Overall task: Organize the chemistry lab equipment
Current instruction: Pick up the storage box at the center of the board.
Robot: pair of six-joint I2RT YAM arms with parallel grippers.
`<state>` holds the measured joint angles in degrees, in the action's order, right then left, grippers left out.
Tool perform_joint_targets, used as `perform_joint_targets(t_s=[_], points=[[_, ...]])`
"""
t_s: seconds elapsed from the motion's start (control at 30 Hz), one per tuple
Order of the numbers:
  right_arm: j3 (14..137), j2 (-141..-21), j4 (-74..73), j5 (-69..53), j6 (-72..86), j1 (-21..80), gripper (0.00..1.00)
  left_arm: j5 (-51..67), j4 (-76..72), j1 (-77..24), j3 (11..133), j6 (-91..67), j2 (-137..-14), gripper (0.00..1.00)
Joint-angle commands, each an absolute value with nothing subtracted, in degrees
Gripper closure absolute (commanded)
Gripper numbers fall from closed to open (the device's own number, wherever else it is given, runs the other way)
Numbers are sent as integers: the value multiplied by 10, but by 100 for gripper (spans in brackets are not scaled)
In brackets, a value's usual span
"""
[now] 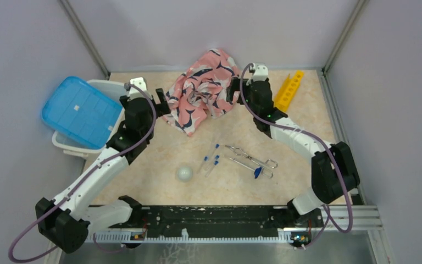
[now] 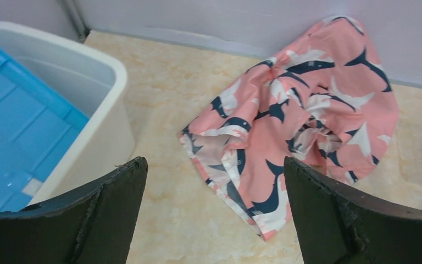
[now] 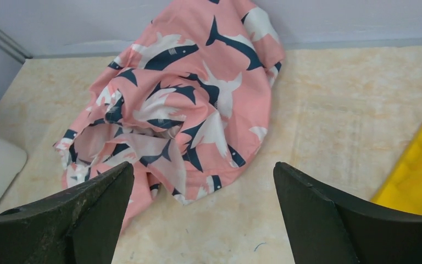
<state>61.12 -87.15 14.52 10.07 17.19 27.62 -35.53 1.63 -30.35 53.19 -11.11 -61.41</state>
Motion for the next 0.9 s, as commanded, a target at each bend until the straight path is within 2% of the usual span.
perform_joint_targets(t_s=[0.0, 0.1, 0.2, 0.27, 0.33, 0.47, 0.87], points=[[612, -820, 177, 199, 167, 290, 2, -467, 82, -307, 556, -152, -596, 1], [574, -798, 248, 181, 172, 290, 2, -498, 102, -289, 572, -162, -595, 1], [564, -798, 284, 128, 167, 285, 18, -468, 116, -227, 586, -169, -589, 1], [588, -814, 253, 127, 175, 285, 23, -392, 137, -156, 600, -185, -596, 2], [618, -831, 210, 114, 178, 285, 23, -343, 167, -102, 621, -186, -624, 2], [627, -844, 202, 89, 203, 284, 23, -311, 218, -58, 669, -158, -711, 1], [631, -862, 203, 70, 217, 286, 24, -259, 201, -4, 672, -104, -799, 3]])
